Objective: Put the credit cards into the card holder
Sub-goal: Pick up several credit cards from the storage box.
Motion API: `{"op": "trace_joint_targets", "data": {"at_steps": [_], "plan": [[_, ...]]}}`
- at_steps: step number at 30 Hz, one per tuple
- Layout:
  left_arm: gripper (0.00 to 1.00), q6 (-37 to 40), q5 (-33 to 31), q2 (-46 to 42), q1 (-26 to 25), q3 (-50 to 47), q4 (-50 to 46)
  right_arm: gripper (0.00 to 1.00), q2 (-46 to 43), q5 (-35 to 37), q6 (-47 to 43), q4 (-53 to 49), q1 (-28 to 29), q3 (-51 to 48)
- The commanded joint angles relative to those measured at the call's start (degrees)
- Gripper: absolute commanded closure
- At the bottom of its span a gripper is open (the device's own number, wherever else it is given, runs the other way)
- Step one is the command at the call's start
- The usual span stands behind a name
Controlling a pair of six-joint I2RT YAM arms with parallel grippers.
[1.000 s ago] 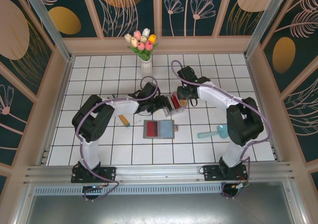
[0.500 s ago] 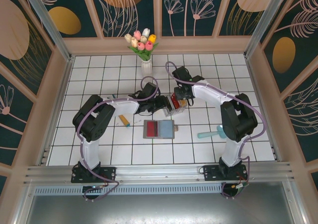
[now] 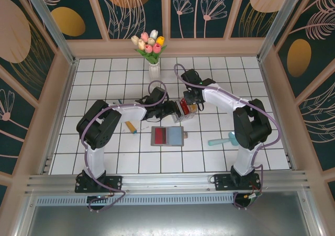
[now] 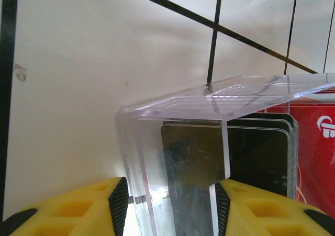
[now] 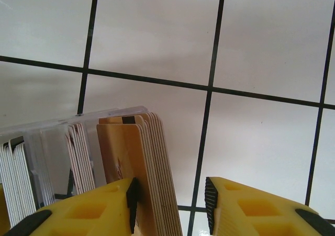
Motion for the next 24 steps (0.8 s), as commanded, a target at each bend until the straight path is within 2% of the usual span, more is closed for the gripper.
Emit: {"op": "trace_joint_targets", "data": {"at_steps": [1, 4, 9, 19, 21, 24], "plan": [[0.52, 1.02, -1.91, 1.06, 0.28, -1.82, -3.66, 0.6, -1.91, 3.87, -0.92, -3.34, -0.6, 1.5], [0.52, 1.02, -1.93, 1.05, 0.25, -1.83, -3.57, 0.67, -1.97, 3.12, -1.11, -3.34, -0.57, 1.68], [0.52, 0.97, -1.76, 1.11, 0.25, -1.83, -3.48, 0.69, -1.97, 2.64, -1.07, -3.25, -0.57, 1.65], [0.52, 1.02, -1.54, 1.2, 0.27, -1.83, -3.39, 0.85, -2.35, 1.27, -0.91, -3.09, -0.57, 1.86], [0.52, 1.02, -1.58, 1.2, 0.23, -1.74, -3.39, 0.91, -2.64, 0.92, -0.91, -3.08, -0.57, 1.81], [0.52, 1.02, -1.58, 1.2, 0.23, -1.74, -3.39, 0.91, -3.26, 0.72, -0.64, -3.08, -0.55, 1.83]]}}
